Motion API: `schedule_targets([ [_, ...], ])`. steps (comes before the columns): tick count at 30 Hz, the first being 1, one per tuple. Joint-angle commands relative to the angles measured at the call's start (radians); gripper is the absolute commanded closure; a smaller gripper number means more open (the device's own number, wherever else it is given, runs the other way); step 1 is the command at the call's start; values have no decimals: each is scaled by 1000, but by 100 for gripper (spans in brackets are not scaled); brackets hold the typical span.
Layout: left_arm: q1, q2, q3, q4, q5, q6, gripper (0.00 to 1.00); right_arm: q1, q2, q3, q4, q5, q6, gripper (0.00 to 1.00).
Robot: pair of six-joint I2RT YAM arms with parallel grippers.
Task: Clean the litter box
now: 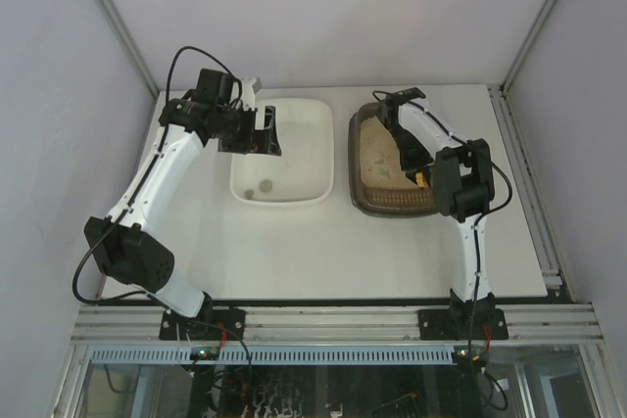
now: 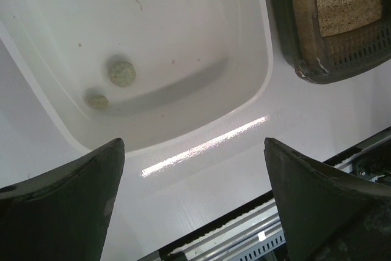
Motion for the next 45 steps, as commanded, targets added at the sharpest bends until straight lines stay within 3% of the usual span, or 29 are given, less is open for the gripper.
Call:
schedule_targets([
  [1,-4,-44,-19,28,-12,23,0,-19,24,63,58,-128,-37,100],
  [10,-4,-42,-22,29,-17,23,0,-40,13,88,118,-348,-93,100],
  [19,-4,-44,-27,30,-20,25,0,-68,-48,10,232,-561,-147,100],
  [33,-4,-42,-28,34,-13,23,0,-198,-210,-285,498,-877,-139,100],
  [45,-4,-47,-36,36,-8,26,0,-207,-264,-434,658,-1093,-131,100],
])
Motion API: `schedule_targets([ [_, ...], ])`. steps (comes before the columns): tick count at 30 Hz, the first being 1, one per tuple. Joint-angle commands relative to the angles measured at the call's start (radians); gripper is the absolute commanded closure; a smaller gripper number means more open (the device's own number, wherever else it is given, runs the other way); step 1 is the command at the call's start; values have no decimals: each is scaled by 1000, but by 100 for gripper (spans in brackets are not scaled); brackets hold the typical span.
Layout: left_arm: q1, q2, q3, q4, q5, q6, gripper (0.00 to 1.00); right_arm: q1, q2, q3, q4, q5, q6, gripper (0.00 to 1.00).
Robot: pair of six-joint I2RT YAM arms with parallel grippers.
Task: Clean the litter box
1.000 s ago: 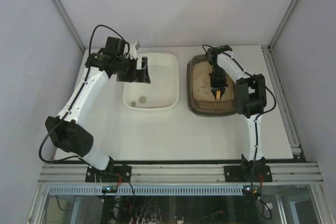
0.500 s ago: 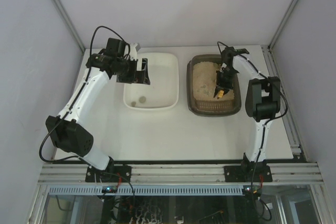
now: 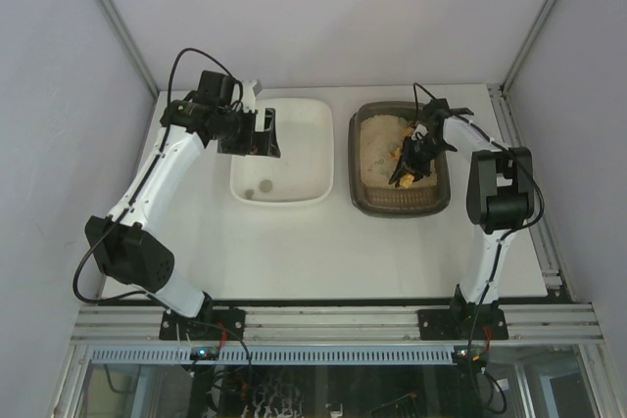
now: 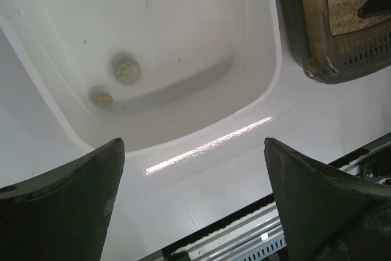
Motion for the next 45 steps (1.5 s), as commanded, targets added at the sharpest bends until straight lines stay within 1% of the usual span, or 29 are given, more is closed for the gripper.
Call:
schedule_targets([
  [1,-4,-48,-17,29,8,19,0,13,-61,-55,94,-172,-14,100],
  [6,-4,-56,-32,39,4,23,0,14,-74,-117,169,-261,-5,100],
  [12,-4,-60,-37,40,3,25,0,13,-108,-146,174,-221,-1,100],
  [15,-4,-61,-37,40,1,26,0,12,-180,-190,190,-207,4,100],
  [17,-4,-58,-38,39,1,25,0,8,-249,-246,236,-235,14,100],
  [21,-4,-57,-51,43,5,29,0,-9,-333,-379,352,-317,46,100],
  [27,-4,-68,-75,53,2,32,0,-23,-348,-522,505,-364,71,100],
  [32,-4,-81,-85,54,-16,47,0,-53,-396,-657,682,-445,124,100],
  [36,-4,-86,-98,58,-25,56,0,-60,-455,-723,831,-485,193,100],
  [40,-4,-85,-112,59,-27,62,0,-58,-500,-792,1008,-502,260,100],
  [45,-4,-85,-119,58,-64,80,1,-39,-599,-904,1265,-455,316,100],
])
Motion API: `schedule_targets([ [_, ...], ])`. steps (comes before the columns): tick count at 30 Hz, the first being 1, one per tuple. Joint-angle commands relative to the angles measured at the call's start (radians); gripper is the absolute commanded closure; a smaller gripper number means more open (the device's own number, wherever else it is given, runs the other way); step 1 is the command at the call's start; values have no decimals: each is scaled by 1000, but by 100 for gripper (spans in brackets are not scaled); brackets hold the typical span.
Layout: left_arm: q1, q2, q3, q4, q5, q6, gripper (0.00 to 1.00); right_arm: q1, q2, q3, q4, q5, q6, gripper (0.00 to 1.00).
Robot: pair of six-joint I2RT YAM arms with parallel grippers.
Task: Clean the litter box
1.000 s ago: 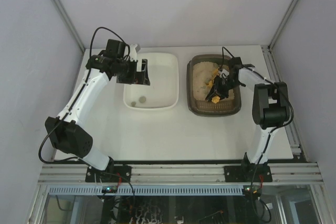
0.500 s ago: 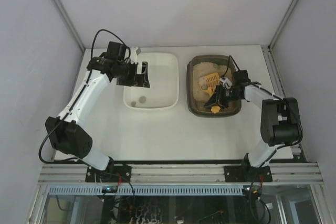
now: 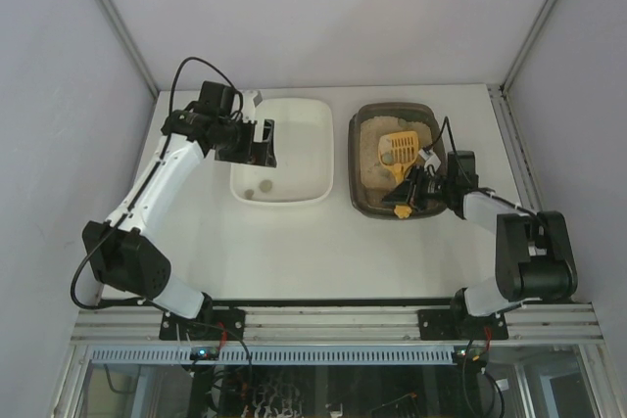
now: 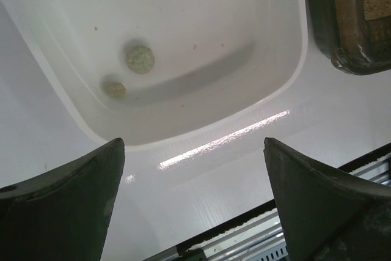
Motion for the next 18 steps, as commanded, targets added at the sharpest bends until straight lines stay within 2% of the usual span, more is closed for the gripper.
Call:
schedule_targets([
  [1,-4,-35,-11,19,-46,41,1,17,-110,-74,374,12,89,100],
  [7,-3,-53,-36,12,-113,70,2,36,-124,-253,881,59,249,100],
  [10,-3,-80,-52,-15,-153,98,2,78,-127,-323,1092,97,267,100],
  [15,-4,-144,-113,-35,-317,127,2,123,-52,-398,1474,105,362,100],
  [18,-4,-165,-128,-87,-398,125,4,130,-10,-386,1526,84,394,100],
])
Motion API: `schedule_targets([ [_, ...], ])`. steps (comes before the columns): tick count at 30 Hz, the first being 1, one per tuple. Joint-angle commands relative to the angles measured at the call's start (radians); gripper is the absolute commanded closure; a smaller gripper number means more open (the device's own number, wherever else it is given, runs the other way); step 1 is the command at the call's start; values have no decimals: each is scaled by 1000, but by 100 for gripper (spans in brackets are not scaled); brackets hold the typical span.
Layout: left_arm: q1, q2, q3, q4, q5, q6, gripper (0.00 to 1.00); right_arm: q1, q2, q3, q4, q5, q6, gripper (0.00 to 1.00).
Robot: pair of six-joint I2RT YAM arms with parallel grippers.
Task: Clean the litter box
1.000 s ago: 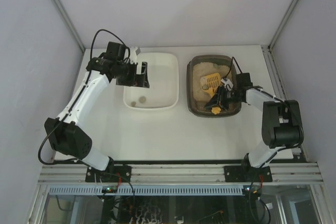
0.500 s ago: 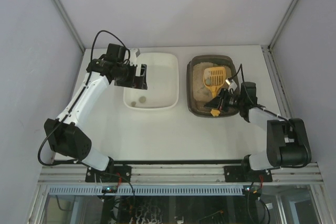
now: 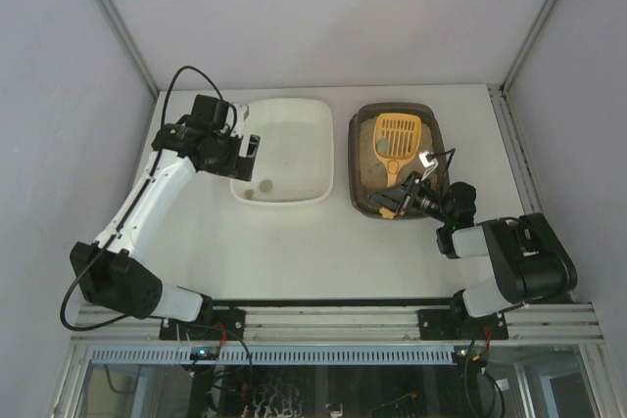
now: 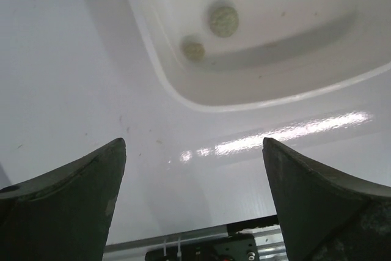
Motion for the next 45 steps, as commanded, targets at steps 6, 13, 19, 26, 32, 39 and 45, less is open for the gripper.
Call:
schedule_targets([
  [6,-4,-129,-117,-40,-192,-6,6,-3,43,32,283,45,99,100],
  [13,-4,-140,-144,-24,-166,-2,6,-28,86,104,284,59,321,100],
  [19,-4,-128,-150,-27,-134,-3,7,-4,168,191,286,-25,568,100],
  [26,-4,-148,-179,-12,-124,-2,7,9,168,199,289,-76,738,100],
  [32,-3,-150,-184,-8,-121,0,8,45,125,241,288,-107,834,100],
  [39,-4,-142,-175,-14,-120,1,8,32,88,242,286,-103,829,100],
  [45,-3,-134,-173,-18,-109,1,8,46,96,253,286,-78,863,100],
])
